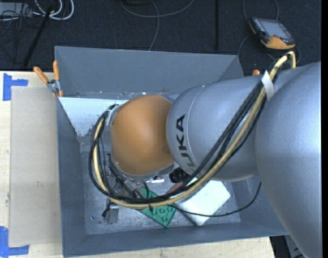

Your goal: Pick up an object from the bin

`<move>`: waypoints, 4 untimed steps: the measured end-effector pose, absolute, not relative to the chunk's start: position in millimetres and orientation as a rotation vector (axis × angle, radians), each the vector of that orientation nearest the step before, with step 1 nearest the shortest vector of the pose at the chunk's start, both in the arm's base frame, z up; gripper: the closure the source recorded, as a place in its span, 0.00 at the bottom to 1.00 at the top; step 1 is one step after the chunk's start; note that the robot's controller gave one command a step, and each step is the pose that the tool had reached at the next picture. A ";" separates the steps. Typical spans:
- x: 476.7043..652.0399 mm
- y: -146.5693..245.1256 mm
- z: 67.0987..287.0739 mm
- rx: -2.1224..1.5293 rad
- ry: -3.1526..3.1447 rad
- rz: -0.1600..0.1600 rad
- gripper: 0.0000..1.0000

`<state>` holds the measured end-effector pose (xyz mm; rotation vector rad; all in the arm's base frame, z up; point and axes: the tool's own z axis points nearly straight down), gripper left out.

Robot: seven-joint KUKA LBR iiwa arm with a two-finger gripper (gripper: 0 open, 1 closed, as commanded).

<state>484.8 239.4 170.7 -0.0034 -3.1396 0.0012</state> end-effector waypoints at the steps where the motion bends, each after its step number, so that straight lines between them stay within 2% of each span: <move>1: 479.6 176.9 104.6 0.053 -3.133 0.010 0.00; 2: 601.7 87.2 105.1 0.176 -3.142 0.006 0.00; 3: 618.4 90.6 116.3 0.038 -3.144 -0.001 0.00; 4: 615.5 100.6 66.8 0.109 -3.136 0.000 0.00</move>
Offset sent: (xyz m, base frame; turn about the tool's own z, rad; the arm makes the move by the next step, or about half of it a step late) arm -0.0040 -0.0578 -0.0616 -0.0413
